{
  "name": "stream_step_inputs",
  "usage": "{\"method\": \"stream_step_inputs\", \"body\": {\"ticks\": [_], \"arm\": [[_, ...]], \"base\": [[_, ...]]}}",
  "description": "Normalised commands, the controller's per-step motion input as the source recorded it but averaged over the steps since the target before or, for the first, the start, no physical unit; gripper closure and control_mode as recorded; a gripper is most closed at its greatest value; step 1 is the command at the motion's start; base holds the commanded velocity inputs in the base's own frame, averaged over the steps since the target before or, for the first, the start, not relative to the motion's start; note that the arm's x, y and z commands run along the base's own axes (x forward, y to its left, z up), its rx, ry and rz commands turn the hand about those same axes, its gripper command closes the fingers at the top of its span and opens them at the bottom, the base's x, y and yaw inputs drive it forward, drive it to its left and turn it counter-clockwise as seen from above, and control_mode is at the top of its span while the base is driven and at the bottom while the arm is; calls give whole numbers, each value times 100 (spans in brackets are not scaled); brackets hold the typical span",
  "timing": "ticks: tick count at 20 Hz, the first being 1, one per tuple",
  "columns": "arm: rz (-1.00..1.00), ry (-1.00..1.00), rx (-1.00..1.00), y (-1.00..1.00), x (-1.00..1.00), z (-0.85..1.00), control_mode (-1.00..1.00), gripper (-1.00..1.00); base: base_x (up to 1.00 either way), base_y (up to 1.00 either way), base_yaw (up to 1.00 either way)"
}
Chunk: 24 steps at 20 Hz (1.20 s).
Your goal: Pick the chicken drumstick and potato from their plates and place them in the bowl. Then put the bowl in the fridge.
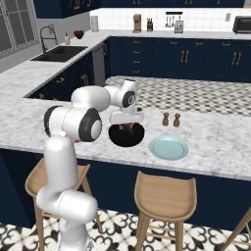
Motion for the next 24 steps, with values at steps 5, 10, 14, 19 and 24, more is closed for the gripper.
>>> {"method": "stream_step_inputs", "body": {"ticks": [5, 10, 14, 19, 24], "arm": [[1, 0, 0, 37, 45, -30, -100, 100], [0, 1, 0, 9, 9, -52, -100, 100], [0, 0, 0, 0, 15, -46, -100, 100], [0, 0, 0, 0, 16, -25, -100, -100], [2, 1, 0, 0, 4, -8, -100, -100]], "base": [[0, 0, 0], [0, 0, 0], [0, 0, 0], [0, 0, 0], [0, 0, 0]]}}
